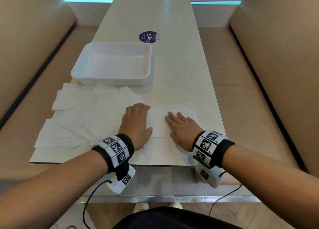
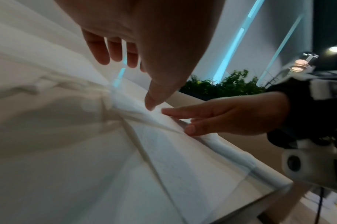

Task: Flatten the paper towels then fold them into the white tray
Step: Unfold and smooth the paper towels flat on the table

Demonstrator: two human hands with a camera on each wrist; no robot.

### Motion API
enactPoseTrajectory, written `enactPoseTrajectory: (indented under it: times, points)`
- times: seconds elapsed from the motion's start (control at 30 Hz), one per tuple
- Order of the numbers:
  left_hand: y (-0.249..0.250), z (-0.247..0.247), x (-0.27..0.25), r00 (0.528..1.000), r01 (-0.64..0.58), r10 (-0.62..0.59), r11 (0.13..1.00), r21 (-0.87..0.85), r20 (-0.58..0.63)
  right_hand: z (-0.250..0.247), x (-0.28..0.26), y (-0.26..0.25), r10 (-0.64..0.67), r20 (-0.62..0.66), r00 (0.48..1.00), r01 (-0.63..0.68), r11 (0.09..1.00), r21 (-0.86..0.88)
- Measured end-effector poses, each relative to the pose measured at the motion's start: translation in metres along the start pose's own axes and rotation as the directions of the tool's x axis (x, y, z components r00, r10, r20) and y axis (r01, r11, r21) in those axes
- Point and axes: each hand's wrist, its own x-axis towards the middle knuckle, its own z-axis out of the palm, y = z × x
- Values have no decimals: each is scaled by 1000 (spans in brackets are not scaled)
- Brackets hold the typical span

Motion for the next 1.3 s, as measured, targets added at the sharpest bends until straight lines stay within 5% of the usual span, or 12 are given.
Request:
enactPoseTrajectory:
  times: [0.13, 0.27, 0.53, 0.87, 1.1, 1.3]
  points:
    - [19, 11, 8, 953, -206, 201, 978, -1, 226, 3, 0, 0, 10, 21, 1000, -10, 999, 31]
    - [24, 27, 11, 896, -155, 136, 988, 10, 423, -6, 1, 0, 21, -35, 999, -19, 998, 65]
    - [15, 28, 10, 882, -149, 94, 985, 83, 462, 3, 6, 3, 54, 56, 997, -56, 998, 38]
    - [-5, 18, 7, 868, -131, 50, 983, 131, 494, -3, -20, 44, 267, 135, 954, -273, 962, 26]
    - [20, 12, 19, 920, -125, 23, 963, 237, 392, -15, 7, -11, 44, 72, 996, -44, 999, 7]
    - [8, 19, 11, 897, -106, 11, 975, 193, 441, 3, 5, 10, 78, 68, 995, -80, 996, 32]
